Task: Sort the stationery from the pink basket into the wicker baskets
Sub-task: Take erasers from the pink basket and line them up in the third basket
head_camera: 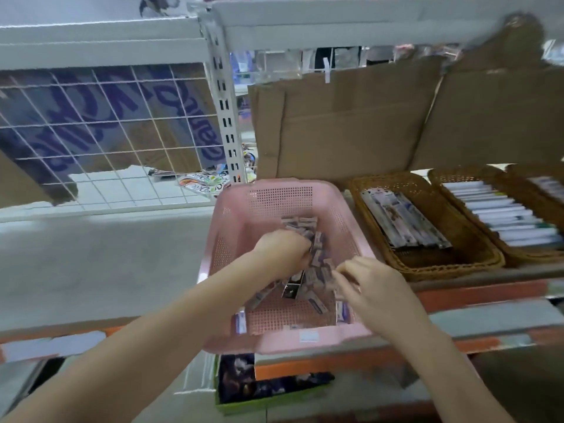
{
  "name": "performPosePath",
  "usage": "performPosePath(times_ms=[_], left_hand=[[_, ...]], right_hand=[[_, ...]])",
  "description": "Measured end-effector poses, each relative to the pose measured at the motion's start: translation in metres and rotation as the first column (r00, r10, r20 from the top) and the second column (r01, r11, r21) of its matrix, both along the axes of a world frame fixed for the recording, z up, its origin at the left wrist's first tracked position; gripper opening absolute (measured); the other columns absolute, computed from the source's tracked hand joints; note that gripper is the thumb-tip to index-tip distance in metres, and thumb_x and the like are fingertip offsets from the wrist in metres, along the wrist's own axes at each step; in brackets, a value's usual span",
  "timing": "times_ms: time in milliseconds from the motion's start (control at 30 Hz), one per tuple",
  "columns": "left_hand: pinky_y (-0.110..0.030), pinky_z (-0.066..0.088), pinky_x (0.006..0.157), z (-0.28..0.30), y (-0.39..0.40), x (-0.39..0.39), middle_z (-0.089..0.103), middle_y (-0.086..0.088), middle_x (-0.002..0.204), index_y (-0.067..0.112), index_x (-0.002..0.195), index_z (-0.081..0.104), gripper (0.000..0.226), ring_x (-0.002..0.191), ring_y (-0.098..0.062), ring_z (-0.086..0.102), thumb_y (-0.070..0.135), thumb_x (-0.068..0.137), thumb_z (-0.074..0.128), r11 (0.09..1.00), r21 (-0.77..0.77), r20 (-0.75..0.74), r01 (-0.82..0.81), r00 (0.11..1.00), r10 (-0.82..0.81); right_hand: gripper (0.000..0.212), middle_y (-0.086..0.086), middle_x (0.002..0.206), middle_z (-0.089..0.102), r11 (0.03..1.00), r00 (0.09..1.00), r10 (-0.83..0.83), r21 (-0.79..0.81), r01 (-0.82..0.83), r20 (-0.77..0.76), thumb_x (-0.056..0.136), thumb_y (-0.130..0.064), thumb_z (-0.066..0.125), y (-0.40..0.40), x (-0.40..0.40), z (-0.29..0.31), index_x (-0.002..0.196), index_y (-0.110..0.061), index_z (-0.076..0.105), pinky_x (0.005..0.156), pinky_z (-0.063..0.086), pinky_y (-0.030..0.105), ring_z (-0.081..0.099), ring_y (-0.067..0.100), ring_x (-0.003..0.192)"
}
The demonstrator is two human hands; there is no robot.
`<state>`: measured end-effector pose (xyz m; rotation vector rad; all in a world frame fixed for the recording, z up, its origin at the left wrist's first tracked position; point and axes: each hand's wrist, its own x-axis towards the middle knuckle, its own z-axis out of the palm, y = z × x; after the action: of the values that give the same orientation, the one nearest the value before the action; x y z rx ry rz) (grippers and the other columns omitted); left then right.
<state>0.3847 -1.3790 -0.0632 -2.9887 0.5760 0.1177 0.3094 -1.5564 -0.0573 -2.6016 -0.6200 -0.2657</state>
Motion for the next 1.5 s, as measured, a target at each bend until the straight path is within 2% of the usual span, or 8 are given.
performPosePath(times_ms=[200, 533, 667, 800, 1000, 1200, 1400, 1500], left_hand=[[-0.035, 0.039, 0.065, -0.011, -0.012, 0.012, 0.056, -0.011, 0.108, 0.012, 0.107, 0.057, 0.025, 0.079, -0.024, 0.042, 0.028, 0.094, 0.044, 0.999, -0.022, -0.117, -0.037, 0.993, 0.035], [-0.034, 0.048, 0.066, -0.012, 0.007, 0.026, 0.061, -0.009, 0.098, 0.008, 0.104, 0.059, 0.019, 0.09, -0.028, 0.06, 0.017, 0.088, 0.056, 0.987, 0.118, -0.152, -0.11, 0.98, 0.128], [-0.035, 0.047, 0.068, -0.008, 0.006, 0.025, 0.061, -0.009, 0.099, 0.009, 0.103, 0.057, 0.019, 0.089, -0.028, 0.058, 0.019, 0.091, 0.047, 0.993, 0.062, -0.088, -0.105, 0.99, 0.11], [-0.032, 0.042, 0.068, -0.008, -0.012, 0.021, 0.058, -0.006, 0.098, 0.014, 0.101, 0.056, 0.018, 0.085, -0.023, 0.053, 0.029, 0.091, 0.051, 0.993, -0.1, -0.051, 0.068, 0.996, -0.074], [-0.04, 0.038, 0.099, -0.019, -0.02, 0.016, 0.035, -0.009, 0.138, 0.022, 0.14, 0.033, 0.071, 0.124, -0.028, 0.035, 0.062, 0.084, 0.05, 0.972, -0.079, -0.257, 0.221, 0.938, -0.234], [-0.039, 0.03, 0.109, -0.021, -0.007, 0.016, 0.016, -0.004, 0.149, 0.026, 0.147, 0.017, 0.097, 0.135, -0.029, 0.018, 0.066, 0.072, 0.063, 0.957, -0.03, -0.385, 0.29, 0.88, -0.279], [-0.041, 0.02, 0.113, -0.029, -0.009, 0.02, -0.008, 0.001, 0.157, 0.031, 0.148, 0.005, 0.109, 0.143, -0.029, 0.002, 0.06, 0.068, 0.072, 0.97, -0.014, -0.446, 0.243, 0.867, -0.224], [-0.045, 0.025, 0.112, -0.029, -0.011, 0.021, 0.001, -0.002, 0.156, 0.032, 0.147, 0.004, 0.112, 0.141, -0.03, 0.008, 0.058, 0.065, 0.076, 0.968, 0.039, -0.443, 0.247, 0.873, -0.205]], right_hand=[[0.021, -0.003, 0.085, 0.06, 0.999, 1.0, 0.0, 0.048, 0.001, -0.014, 0.095, -0.026, 0.049, 0.001, -0.003, 0.0, 0.09, -0.013, 0.065, 0.072, 0.044, 0.025, 0.053, 0.011, 0.081], [0.019, -0.003, 0.079, 0.062, 0.997, 0.998, 0.053, 0.058, -0.054, 0.017, 0.094, -0.024, 0.054, 0.003, -0.002, 0.002, 0.086, -0.012, 0.067, 0.068, 0.049, 0.027, 0.056, 0.01, 0.076], [0.018, -0.005, 0.073, 0.063, 0.994, 0.996, 0.078, 0.069, -0.081, 0.042, 0.09, -0.024, 0.057, 0.0, -0.017, -0.005, 0.08, -0.014, 0.068, 0.06, 0.052, 0.027, 0.058, 0.009, 0.069], [0.033, -0.005, 0.063, 0.058, 0.996, 0.986, 0.056, 0.066, -0.067, 0.154, 0.09, -0.028, 0.045, 0.002, -0.02, -0.012, 0.066, -0.014, 0.063, 0.047, 0.048, 0.027, 0.054, 0.01, 0.058], [0.033, -0.004, 0.058, 0.054, 0.992, 0.962, 0.04, 0.106, -0.071, 0.271, 0.089, -0.024, 0.045, 0.004, -0.018, -0.02, 0.061, -0.014, 0.059, 0.044, 0.044, 0.028, 0.05, 0.011, 0.054], [0.032, -0.004, 0.059, 0.056, 0.99, 0.959, 0.032, 0.122, -0.069, 0.283, 0.089, -0.024, 0.046, 0.003, -0.017, -0.024, 0.063, -0.014, 0.062, 0.044, 0.045, 0.028, 0.052, 0.011, 0.054], [0.032, -0.005, 0.06, 0.056, 0.988, 0.957, 0.031, 0.134, -0.073, 0.29, 0.089, -0.025, 0.046, 0.004, -0.016, -0.026, 0.063, -0.015, 0.062, 0.043, 0.044, 0.026, 0.051, 0.009, 0.054], [0.032, -0.005, 0.061, 0.058, 0.988, 0.958, 0.027, 0.139, -0.07, 0.285, 0.089, -0.026, 0.047, 0.004, -0.016, -0.028, 0.065, -0.015, 0.065, 0.044, 0.047, 0.026, 0.053, 0.008, 0.055]])
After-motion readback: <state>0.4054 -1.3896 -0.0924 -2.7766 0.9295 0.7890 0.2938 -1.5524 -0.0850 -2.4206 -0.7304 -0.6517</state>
